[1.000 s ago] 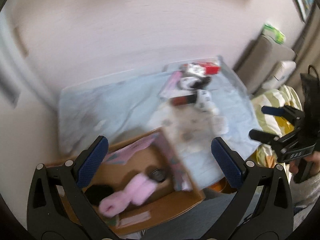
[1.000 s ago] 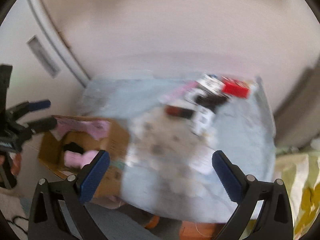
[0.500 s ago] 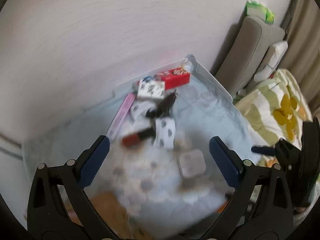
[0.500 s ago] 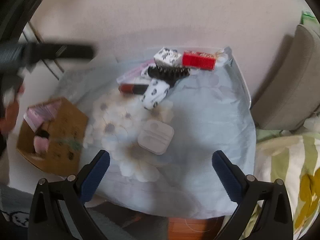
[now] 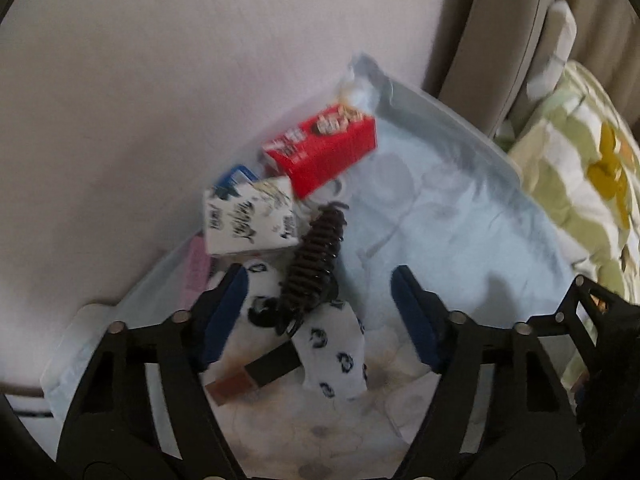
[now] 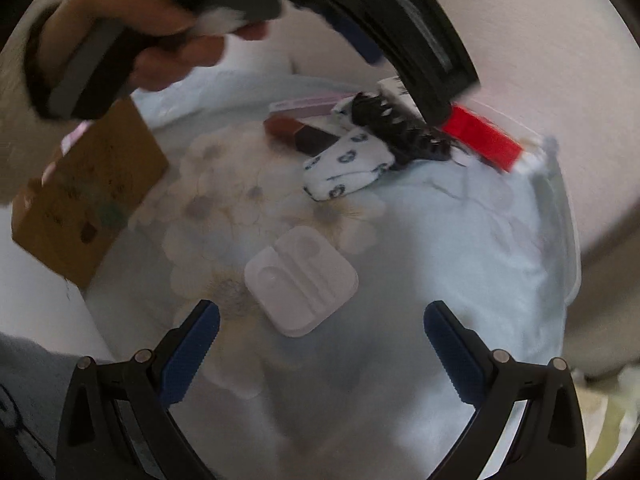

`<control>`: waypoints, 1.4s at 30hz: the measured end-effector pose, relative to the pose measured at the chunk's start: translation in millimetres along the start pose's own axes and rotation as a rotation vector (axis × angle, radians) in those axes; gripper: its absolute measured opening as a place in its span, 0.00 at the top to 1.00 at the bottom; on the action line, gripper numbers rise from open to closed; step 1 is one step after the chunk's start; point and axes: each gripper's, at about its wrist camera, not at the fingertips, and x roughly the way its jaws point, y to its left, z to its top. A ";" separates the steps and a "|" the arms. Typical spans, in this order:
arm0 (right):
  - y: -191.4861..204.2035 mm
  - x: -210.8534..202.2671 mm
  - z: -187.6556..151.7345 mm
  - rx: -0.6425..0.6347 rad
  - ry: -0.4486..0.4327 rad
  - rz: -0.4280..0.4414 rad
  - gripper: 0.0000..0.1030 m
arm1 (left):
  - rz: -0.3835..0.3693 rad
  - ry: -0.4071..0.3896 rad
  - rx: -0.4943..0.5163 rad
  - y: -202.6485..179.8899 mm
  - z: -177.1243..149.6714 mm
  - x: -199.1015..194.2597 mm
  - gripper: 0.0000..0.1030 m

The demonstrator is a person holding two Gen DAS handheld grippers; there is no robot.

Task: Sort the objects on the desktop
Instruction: 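Grasp the black claw clip with the left gripper, then grasp the white earphone case with the right gripper while the left holds the claw clip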

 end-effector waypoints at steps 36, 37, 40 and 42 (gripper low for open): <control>-30.4 13.0 13.1 -0.039 -0.097 0.058 0.41 | -0.161 -0.052 -0.043 16.2 5.8 -18.4 0.77; -31.4 10.8 14.9 -0.029 -0.102 0.053 0.41 | -0.164 -0.059 -0.050 16.5 7.7 -27.8 0.77; -28.3 1.9 11.8 0.009 -0.110 0.046 0.41 | -0.178 -0.073 -0.079 21.7 9.8 -39.7 0.77; -31.9 -5.6 14.4 0.031 -0.112 0.042 0.41 | -0.204 -0.083 -0.108 29.4 10.0 -50.1 0.77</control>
